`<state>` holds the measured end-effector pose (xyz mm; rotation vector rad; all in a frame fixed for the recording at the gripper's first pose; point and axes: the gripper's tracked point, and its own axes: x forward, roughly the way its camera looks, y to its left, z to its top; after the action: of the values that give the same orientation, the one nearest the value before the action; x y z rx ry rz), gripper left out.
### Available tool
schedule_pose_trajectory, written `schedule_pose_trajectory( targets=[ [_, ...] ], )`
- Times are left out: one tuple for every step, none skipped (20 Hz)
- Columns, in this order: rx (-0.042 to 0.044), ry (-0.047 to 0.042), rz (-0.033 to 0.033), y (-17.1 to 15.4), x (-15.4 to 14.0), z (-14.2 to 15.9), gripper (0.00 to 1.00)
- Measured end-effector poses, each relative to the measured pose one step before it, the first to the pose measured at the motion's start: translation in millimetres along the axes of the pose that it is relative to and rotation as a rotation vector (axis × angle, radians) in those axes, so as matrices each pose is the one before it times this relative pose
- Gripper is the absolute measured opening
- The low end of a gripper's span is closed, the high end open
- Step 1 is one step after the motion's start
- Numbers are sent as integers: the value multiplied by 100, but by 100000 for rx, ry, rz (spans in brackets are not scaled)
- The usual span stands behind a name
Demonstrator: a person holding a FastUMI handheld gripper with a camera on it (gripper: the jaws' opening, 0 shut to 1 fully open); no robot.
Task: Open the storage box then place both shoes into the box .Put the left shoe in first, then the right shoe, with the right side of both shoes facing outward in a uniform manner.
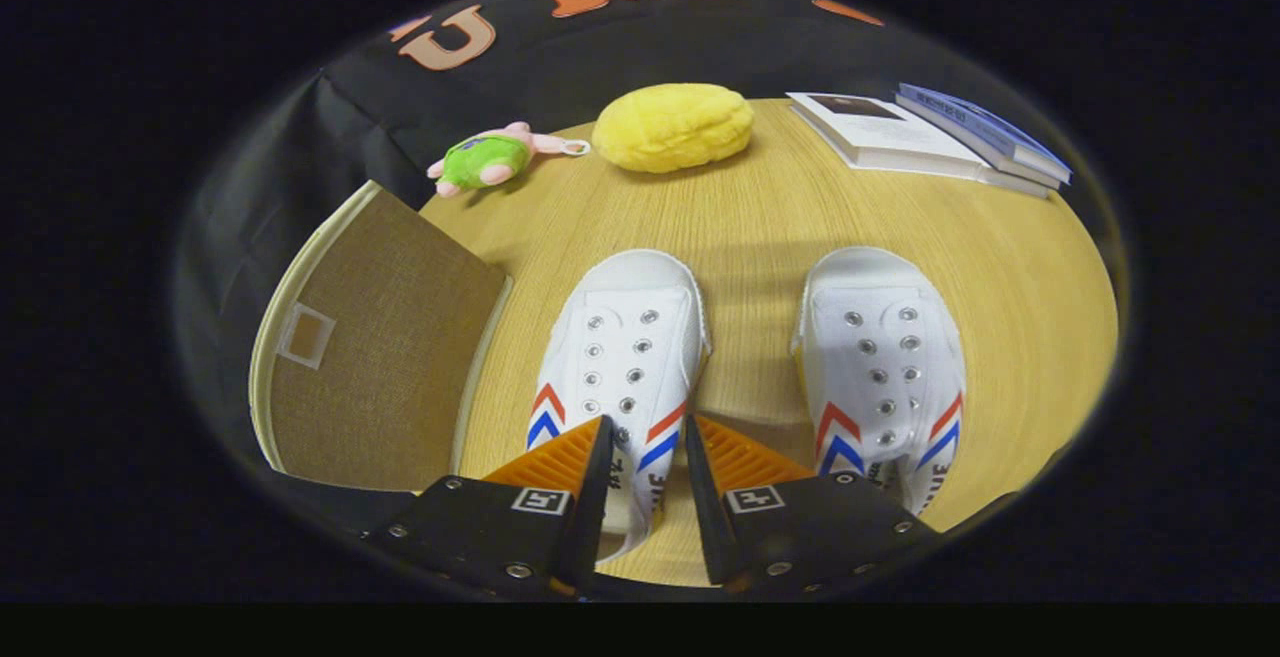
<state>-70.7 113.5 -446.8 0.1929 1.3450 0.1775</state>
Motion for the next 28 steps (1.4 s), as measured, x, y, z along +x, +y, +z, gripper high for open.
schedule_pose_trajectory(
  targets=[
    [1734,-103,1055,125,158,81,40],
    [1194,-27,838,-131,68,-57,33],
    [775,-1022,356,-54,-18,139,29],
    [1697,-410,1176,-64,-160,113,25],
    [3611,43,2169,123,273,166,20],
    [3120,759,1032,-71,-173,-65,16],
    [2674,574,1003,96,-115,183,12],
    [1093,366,740,182,-78,37,7],
    [765,-442,312,208,-238,176,7],
    [784,-947,92,377,-375,312,8],
    [1053,-1333,812,499,-559,484,7],
    [912,-1388,1735,720,-665,534,7],
    [910,-1833,2157,954,-874,628,7],
    [242,-1903,2283,1001,-960,681,7],
    [-311,-1999,2218,1207,-1052,702,7],
    [-956,-2215,2114,1218,-996,769,7],
    [-1140,-2221,2243,1441,-981,765,7],
    [-1029,-2262,2345,1488,-804,788,7],
    [-1213,-1867,2337,1653,-699,708,7],
    [-1389,-1461,2100,1520,-433,645,7],
    [-1653,-1358,1743,1529,-179,576,7],
    [-1904,-986,1505,1437,111,512,7],
    [-1520,-640,1490,1573,218,140,7],
    [-2299,-42,1817,1413,493,124,7],
    [-1296,249,1777,1400,698,-234,7],
    [-1617,1159,1662,1186,881,-318,7],
    [-1117,1236,959,1122,851,-568,7],
    [-1985,2052,375,755,1002,-710,7]
  ],
)
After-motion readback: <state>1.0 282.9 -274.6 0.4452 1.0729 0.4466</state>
